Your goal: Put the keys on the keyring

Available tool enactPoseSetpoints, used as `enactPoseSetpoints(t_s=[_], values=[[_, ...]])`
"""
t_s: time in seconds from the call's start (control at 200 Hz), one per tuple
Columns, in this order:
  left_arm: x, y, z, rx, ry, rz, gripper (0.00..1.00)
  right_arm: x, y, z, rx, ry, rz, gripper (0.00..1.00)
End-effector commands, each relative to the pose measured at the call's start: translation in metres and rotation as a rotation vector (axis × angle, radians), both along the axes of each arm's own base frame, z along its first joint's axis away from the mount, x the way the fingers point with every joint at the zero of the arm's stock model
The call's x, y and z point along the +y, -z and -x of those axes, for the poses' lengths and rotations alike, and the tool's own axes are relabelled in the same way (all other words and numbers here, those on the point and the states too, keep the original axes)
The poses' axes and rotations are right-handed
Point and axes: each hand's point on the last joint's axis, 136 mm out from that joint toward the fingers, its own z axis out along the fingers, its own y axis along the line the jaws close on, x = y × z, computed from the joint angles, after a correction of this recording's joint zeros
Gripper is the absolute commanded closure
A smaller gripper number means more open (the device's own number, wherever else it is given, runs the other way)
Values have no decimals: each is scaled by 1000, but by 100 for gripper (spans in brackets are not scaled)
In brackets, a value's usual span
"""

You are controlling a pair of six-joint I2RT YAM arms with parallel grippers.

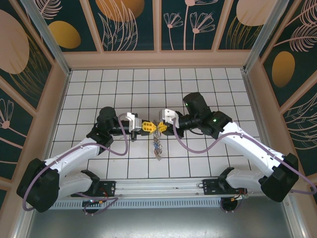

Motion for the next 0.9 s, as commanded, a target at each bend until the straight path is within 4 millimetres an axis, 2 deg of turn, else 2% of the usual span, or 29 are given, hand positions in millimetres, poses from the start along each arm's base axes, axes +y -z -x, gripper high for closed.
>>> enactPoseSetpoints(t_s=[0.0,0.18,0.22,0.285,0.415,0.511,0.671,0.896], values=[[-2,-27,2,-87,16,55,100,0,-4,-2,-19,0,-18,99],[-2,-19,-4,-60,-9,1,100,-2,-10,-6,-67,18,-14,100],[-2,-14,-7,-51,-28,-30,93,-3,-11,-7,-76,25,-6,100],[-1,-5,-11,-72,-44,-96,87,-4,-14,-11,-95,44,6,100],[3,7,-22,-55,-117,-183,86,-4,-17,-15,-110,67,35,100],[5,9,-24,-57,-132,-198,80,-2,-17,-16,-129,79,63,100],[2,18,-25,-21,-109,-241,78,4,-14,-17,-141,83,95,100],[-2,7,-27,-9,-98,-191,79,13,-10,-18,-177,73,135,100]])
